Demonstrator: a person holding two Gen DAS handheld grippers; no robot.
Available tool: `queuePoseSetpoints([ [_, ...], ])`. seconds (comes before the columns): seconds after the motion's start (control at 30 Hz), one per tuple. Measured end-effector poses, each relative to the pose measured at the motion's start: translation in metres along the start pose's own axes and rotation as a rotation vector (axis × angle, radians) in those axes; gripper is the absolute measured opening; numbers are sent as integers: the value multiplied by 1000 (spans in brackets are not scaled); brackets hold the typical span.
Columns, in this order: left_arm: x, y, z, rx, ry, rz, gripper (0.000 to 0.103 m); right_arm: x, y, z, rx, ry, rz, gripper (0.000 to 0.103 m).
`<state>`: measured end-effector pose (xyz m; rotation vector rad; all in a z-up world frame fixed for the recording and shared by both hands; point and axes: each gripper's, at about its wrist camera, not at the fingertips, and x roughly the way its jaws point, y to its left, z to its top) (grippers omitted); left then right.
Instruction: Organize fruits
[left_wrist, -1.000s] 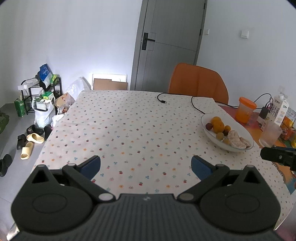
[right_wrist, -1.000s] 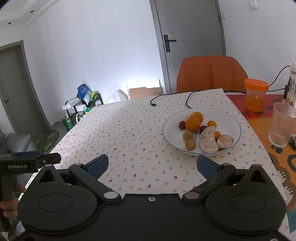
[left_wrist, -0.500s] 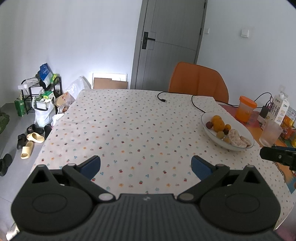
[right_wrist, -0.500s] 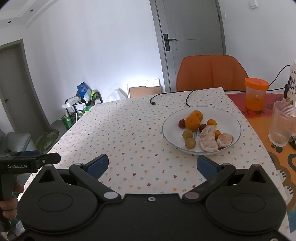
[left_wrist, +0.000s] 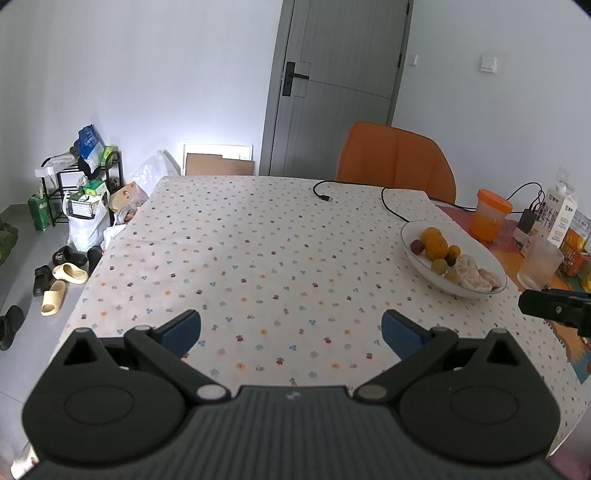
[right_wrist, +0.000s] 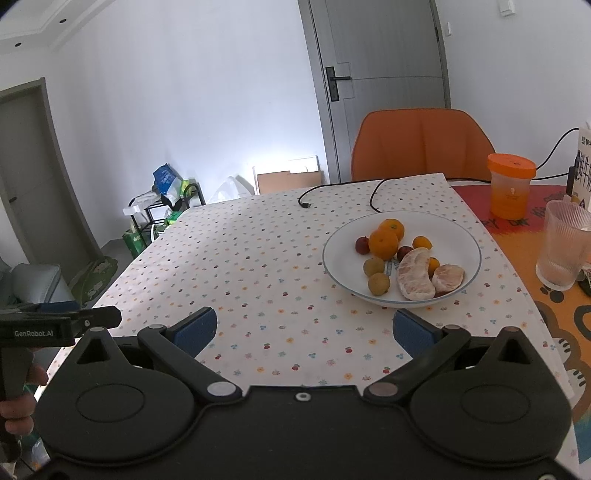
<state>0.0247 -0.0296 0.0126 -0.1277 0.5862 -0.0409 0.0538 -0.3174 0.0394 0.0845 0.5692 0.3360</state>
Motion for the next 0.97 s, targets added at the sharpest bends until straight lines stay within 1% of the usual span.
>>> queuePoseSetpoints([
  [0.4,1,0,-2,-3,4,3,103,-1,0,0,-4,1,1,103],
  [0.97,5,0,-2,2,15,-11,103,5,0,-2,-6,15,-9,103],
])
